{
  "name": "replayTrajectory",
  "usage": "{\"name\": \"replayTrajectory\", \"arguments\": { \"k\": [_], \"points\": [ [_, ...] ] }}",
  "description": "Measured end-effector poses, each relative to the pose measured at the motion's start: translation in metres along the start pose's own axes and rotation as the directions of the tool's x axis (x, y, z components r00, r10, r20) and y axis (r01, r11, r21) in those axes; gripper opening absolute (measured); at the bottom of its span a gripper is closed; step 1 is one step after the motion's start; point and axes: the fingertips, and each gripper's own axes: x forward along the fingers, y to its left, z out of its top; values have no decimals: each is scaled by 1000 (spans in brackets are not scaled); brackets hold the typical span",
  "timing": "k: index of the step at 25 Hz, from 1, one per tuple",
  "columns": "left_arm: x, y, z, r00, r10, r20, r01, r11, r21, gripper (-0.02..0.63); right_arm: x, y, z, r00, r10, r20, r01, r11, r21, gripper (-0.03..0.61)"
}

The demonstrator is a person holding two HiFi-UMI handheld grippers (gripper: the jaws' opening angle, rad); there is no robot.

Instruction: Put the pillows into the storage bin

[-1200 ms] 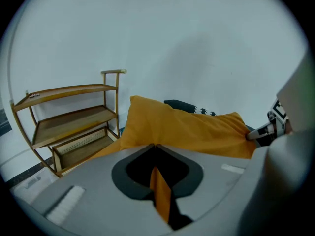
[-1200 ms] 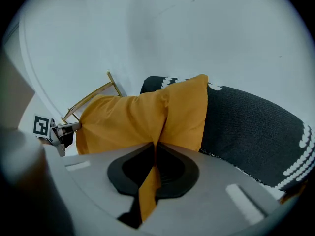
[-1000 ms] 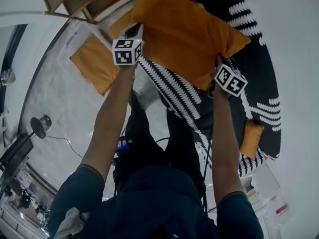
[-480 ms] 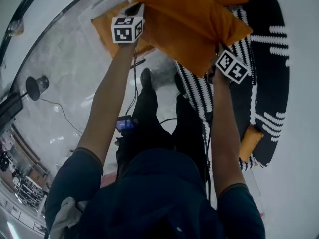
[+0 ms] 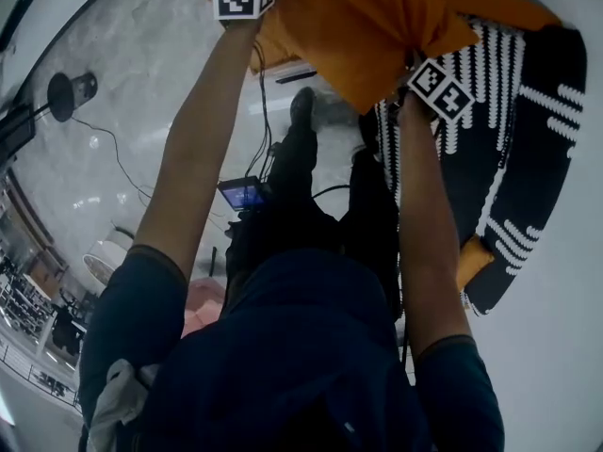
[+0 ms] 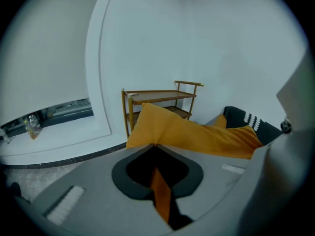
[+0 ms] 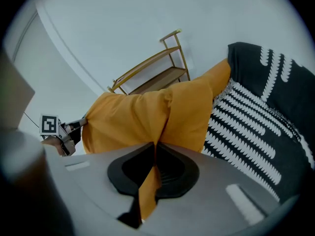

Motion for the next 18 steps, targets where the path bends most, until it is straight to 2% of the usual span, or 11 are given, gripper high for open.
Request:
{"name": "replayTrajectory", "arguments": {
  "k": [6, 18],
  "points": [
    [-12, 74, -10, 999, 46, 6, -46, 999, 6, 8, 42, 59, -34, 998, 27, -50, -24, 999, 46, 20],
    [-12, 172, -64, 989, 94, -111, -93, 996, 12, 8, 117, 138, -141, 979, 25, -205, 17, 980, 199, 20]
  ]
}}
